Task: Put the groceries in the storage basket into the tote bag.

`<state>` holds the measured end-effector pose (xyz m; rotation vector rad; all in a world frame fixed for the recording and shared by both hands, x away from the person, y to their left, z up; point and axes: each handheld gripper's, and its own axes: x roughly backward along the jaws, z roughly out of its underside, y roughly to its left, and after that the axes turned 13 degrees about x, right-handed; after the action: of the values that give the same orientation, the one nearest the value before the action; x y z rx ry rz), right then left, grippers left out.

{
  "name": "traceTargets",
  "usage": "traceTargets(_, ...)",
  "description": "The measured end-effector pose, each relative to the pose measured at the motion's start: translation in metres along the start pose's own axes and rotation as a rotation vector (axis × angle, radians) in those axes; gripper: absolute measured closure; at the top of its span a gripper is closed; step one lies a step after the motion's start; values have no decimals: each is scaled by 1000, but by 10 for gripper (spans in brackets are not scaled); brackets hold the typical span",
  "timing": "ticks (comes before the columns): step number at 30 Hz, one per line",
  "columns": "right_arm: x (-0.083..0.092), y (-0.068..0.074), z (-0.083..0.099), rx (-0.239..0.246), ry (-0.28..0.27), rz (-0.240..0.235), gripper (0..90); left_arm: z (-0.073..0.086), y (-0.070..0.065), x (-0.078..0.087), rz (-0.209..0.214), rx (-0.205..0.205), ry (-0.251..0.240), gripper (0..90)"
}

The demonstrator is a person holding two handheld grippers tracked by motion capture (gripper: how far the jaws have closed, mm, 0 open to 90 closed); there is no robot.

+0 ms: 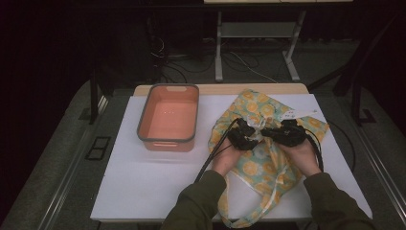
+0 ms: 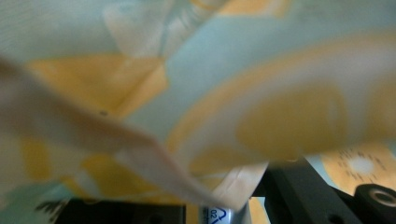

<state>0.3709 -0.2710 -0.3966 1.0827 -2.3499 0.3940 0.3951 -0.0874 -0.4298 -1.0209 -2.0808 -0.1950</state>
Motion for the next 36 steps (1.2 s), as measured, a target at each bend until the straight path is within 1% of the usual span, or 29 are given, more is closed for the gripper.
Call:
traceTargets(3,0,-1,0,0,-4,1,890,-3,-1,-5,-7,15,-19,734)
traceTargets(6,0,-1,0,-1,-2,2,890,-5,-1,-9,-11,16,-23,728)
traceTargets(8,1,0,0,-1,-4,2,890,-4,1,-9,-7,13,-15,702)
traceTargets(9,1,1,0,-1,-4,2,890,-4,2,-9,-4,16,-18,660)
traceTargets(10,1,1,0,-1,-4,2,890,-3,2,-7,-6,14,-22,660)
traceTargets(11,1,1,0,-2,-4,1,890,-3,3,-6,-2,18,-23,583)
traceTargets(12,1,1,0,3,-5,0,890,-2,3,-4,-5,15,-21,443)
traceTargets(13,1,1,-1,5,-4,0,890,-1,2,-1,-17,4,-23,391)
traceTargets(14,1,1,-1,4,-5,-1,890,1,2,2,-20,-6,-22,365)
traceTargets(15,1,1,-1,4,-5,-1,890,3,2,5,-18,-4,-24,365)
traceTargets(18,1,1,0,4,-5,0,890,11,3,18,-41,-11,-30,331)
traceTargets(20,0,1,0,4,-4,0,890,19,7,28,-36,-7,-35,336)
traceTargets(22,0,2,-1,10,-1,1,890,26,10,35,-57,-10,-23,363)
traceTargets(23,0,2,-1,8,0,0,890,30,12,37,-61,-4,-19,373)
traceTargets(25,-1,3,-1,8,3,1,890,36,14,42,-65,-4,-2,439)
traceTargets(26,-1,3,-1,8,2,0,890,39,15,44,-62,-7,3,457)
traceTargets(27,-1,3,-1,8,2,1,890,42,15,46,-66,-12,4,511)
traceTargets(28,0,2,-1,6,1,1,890,45,15,49,-63,-9,-4,571)
traceTargets(30,0,1,0,4,-2,2,890,51,16,56,-48,6,-20,644)
traceTargets(31,1,1,0,2,-2,3,890,53,16,61,-48,8,-31,664)
traceTargets(33,2,0,0,-3,-4,2,890,57,17,71,-50,4,-44,690)
traceTargets(36,5,1,0,2,-7,2,890,62,17,90,-66,8,-68,685)
